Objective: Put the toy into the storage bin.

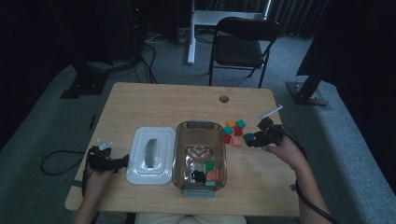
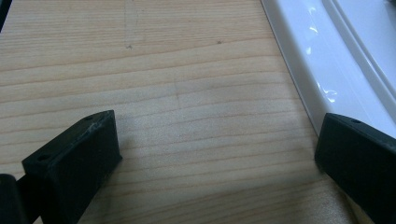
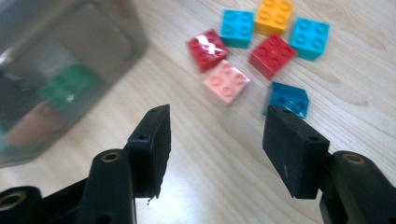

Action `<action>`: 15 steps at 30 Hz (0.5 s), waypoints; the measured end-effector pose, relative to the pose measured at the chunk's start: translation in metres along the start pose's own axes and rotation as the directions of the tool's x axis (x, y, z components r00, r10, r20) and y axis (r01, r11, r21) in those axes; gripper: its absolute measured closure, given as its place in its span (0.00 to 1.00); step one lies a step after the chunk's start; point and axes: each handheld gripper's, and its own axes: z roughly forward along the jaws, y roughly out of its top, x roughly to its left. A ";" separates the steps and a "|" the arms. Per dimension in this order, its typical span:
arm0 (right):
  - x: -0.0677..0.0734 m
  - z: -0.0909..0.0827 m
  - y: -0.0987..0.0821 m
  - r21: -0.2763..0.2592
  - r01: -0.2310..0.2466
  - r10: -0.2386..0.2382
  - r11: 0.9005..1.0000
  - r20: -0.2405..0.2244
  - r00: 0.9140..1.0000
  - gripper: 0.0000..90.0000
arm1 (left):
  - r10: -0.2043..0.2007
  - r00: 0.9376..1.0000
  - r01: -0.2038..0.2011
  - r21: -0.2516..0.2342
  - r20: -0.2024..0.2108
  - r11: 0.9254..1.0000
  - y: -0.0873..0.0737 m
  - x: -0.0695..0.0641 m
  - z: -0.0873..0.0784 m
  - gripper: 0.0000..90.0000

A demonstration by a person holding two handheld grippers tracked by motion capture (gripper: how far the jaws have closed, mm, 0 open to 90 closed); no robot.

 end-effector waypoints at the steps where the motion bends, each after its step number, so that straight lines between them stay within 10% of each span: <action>1: -0.004 0.003 -0.001 0.001 -0.005 0.005 1.000 0.001 1.000 0.45 | 0.000 1.000 0.000 0.000 0.000 1.000 0.000 0.000 0.000 0.01; 15: -0.044 0.054 0.002 0.037 -0.115 0.112 0.993 0.058 0.992 0.45 | 0.000 1.000 0.000 -0.001 0.001 1.000 0.000 0.000 0.000 0.01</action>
